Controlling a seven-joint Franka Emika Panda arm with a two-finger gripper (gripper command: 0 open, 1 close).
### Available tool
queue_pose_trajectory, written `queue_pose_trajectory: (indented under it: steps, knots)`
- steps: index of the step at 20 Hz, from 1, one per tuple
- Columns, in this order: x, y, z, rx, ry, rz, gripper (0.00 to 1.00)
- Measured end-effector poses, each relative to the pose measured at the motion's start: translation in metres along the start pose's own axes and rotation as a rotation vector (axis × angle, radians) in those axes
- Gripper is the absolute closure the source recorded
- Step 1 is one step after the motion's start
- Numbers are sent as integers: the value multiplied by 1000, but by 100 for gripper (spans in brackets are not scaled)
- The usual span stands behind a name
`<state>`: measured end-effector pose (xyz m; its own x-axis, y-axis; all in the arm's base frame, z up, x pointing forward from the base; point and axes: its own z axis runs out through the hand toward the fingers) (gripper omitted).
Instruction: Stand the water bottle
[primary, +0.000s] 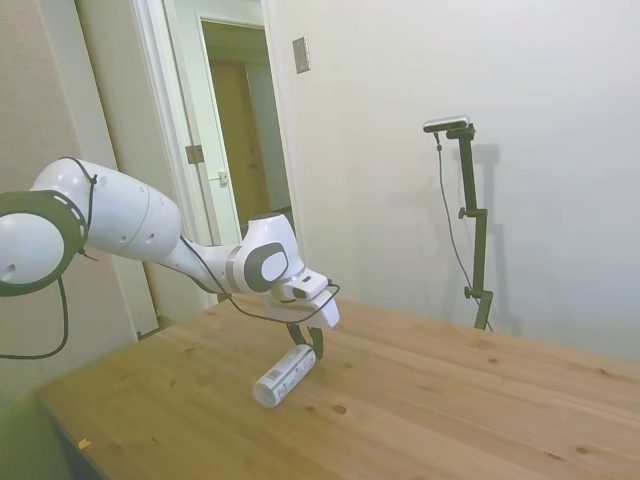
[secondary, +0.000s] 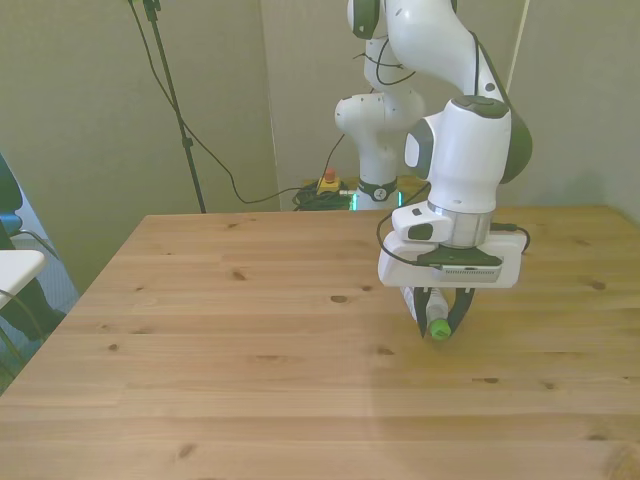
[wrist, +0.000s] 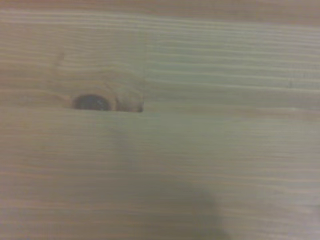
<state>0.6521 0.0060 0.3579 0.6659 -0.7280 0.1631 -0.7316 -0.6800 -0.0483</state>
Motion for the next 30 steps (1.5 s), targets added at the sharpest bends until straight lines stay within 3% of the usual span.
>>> queue_pose_trajectory:
  steps: [5, 9, 14, 17, 21, 30]
  knots:
    - [6, 1, -1, -15, -8, 121, 100]
    - [22, 2, -18, 26, 38, 250, 100]
    - [34, 5, -63, 93, 212, 376, 100]
    - [2, 14, -95, 128, 272, 382, 100]
    - [-1, 17, -99, 160, 347, 403, 100]
    - [-8, 47, -141, 257, 709, 572, 100]
